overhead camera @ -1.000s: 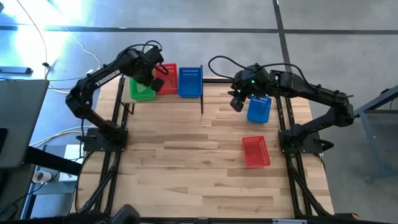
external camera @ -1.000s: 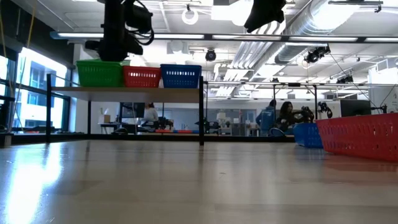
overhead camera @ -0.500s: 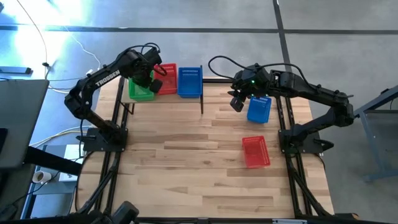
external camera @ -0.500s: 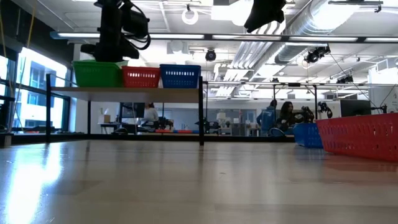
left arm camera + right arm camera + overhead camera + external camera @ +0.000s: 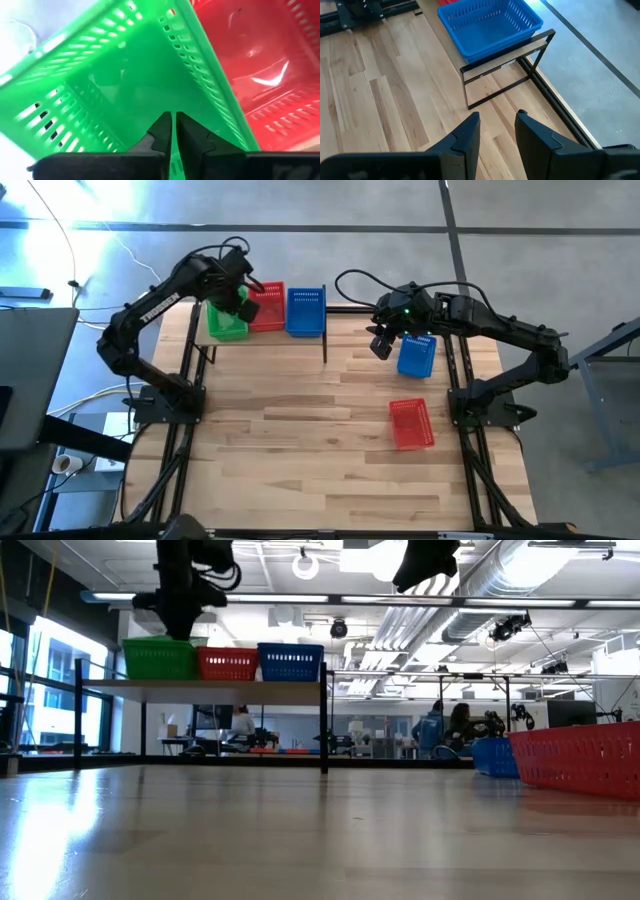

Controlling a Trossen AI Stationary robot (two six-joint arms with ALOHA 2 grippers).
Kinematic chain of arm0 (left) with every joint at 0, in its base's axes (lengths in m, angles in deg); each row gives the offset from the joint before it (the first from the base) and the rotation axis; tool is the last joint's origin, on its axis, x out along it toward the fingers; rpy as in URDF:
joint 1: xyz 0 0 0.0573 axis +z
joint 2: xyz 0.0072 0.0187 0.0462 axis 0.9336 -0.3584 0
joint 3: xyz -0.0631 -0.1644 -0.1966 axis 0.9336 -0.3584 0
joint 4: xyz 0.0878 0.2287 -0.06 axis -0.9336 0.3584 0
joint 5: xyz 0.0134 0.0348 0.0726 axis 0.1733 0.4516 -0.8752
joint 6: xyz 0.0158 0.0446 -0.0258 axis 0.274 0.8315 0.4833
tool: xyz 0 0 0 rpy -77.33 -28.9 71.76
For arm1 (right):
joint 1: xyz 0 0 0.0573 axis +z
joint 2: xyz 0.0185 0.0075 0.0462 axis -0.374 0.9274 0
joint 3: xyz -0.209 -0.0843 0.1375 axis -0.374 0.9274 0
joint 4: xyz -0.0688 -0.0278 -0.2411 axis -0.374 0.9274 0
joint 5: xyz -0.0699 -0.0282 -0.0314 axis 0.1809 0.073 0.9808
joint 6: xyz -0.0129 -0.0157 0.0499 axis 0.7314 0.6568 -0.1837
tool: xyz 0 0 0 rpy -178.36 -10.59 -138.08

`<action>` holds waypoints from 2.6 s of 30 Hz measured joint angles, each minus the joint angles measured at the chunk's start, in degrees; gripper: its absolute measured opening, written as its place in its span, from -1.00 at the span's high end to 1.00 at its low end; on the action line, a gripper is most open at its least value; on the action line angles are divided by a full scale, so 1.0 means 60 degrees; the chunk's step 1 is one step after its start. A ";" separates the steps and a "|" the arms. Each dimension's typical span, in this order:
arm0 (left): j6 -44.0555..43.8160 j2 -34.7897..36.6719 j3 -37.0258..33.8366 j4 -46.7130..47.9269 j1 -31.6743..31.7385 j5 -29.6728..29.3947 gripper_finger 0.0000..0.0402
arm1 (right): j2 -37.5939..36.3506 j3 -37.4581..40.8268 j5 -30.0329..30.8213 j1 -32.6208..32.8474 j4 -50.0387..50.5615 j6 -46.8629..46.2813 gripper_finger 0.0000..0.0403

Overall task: Stack baskets on shelf by color
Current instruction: Stack the green basket on top of the red baskets on the shelf

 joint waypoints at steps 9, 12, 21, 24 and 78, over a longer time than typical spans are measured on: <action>-0.0762 0.0978 0.0080 0.0190 -0.0070 0.0865 0.62 | 0.0000 0.0000 0.0004 0.0000 -0.0004 0.0004 0.46; -0.1167 0.1174 0.0083 0.0368 -0.0158 0.0585 0.51 | 0.0000 0.0000 0.0007 0.0000 -0.0004 0.0004 0.46; -0.2681 0.1380 0.0087 0.0969 -0.0171 -0.1510 0.38 | 0.0000 0.0000 0.0011 0.0000 -0.0004 0.0029 0.46; -0.2934 0.1367 0.0087 0.0980 -0.0171 -0.1766 0.40 | 0.0000 0.0000 0.0011 0.0000 -0.0004 0.0029 0.46; -0.4336 0.0172 0.0098 0.1716 -0.0590 -0.3177 0.70 | 0.0000 0.0000 0.0009 0.0000 0.0000 0.0287 0.46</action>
